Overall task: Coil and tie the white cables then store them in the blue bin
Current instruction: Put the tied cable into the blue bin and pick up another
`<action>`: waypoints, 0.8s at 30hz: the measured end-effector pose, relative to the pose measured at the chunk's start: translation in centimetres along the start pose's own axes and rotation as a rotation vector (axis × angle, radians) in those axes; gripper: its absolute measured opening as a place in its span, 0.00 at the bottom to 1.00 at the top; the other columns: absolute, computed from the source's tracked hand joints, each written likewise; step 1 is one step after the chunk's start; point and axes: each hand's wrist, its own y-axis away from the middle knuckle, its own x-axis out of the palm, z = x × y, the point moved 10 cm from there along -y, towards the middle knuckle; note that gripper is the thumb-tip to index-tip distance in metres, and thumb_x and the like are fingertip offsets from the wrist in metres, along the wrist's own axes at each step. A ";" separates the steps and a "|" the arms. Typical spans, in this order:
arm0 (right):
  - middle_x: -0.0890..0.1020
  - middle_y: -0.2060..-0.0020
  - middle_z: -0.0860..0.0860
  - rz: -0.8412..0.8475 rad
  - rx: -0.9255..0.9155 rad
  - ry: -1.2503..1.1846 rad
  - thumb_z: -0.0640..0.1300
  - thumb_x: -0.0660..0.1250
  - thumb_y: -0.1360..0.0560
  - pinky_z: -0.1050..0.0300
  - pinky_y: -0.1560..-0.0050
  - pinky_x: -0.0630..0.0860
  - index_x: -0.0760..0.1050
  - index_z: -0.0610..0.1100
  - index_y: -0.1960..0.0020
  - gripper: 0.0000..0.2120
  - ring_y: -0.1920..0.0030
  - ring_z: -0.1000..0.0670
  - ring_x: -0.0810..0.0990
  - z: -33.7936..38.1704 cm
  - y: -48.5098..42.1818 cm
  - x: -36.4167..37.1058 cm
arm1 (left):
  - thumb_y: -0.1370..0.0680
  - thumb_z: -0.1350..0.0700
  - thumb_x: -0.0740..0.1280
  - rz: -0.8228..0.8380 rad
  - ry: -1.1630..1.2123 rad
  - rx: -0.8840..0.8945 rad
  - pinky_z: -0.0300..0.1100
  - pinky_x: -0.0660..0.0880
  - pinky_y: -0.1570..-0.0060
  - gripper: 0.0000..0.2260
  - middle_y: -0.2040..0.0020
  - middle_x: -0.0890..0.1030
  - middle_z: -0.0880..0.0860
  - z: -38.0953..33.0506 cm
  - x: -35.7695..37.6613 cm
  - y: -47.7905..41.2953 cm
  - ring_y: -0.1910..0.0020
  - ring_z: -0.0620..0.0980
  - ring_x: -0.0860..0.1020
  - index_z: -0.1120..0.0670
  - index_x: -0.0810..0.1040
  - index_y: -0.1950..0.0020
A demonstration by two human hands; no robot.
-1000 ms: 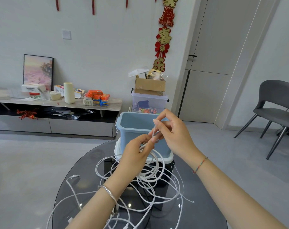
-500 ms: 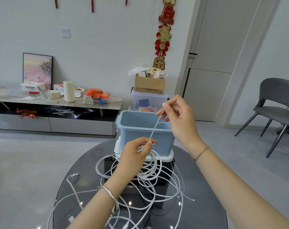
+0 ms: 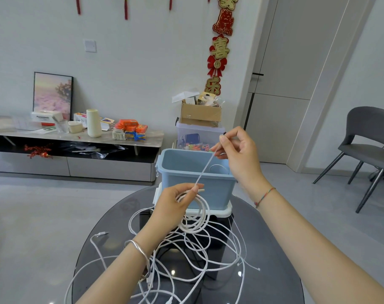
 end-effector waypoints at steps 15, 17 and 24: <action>0.82 0.63 0.43 -0.126 0.501 -0.199 0.37 0.63 0.22 0.64 0.67 0.78 0.69 0.40 0.58 0.07 0.67 0.51 0.81 -10.8 -5.7 -2.4 | 0.22 0.53 0.66 0.194 -0.061 -0.093 0.44 0.81 0.56 0.11 0.57 0.82 0.55 -1.5 -2.7 -15.1 0.64 0.50 0.83 0.59 0.78 0.46; 0.82 0.63 0.43 -0.100 0.471 0.006 0.36 0.64 0.23 0.63 0.69 0.77 0.69 0.41 0.60 0.08 0.67 0.51 0.80 -12.8 -7.4 -2.9 | 0.24 0.53 0.69 0.215 -0.127 -0.101 0.43 0.81 0.58 0.09 0.56 0.83 0.57 -0.2 -2.7 -18.2 0.64 0.51 0.83 0.58 0.79 0.50; 0.83 0.71 0.53 0.079 0.336 0.624 0.40 0.70 0.30 0.55 0.58 0.79 0.73 0.48 0.69 0.12 0.64 0.51 0.82 -19.0 -11.0 -2.8 | 0.26 0.51 0.72 0.324 -0.373 -0.150 0.35 0.80 0.66 0.13 0.60 0.83 0.58 7.7 1.1 -24.9 0.71 0.42 0.81 0.62 0.80 0.56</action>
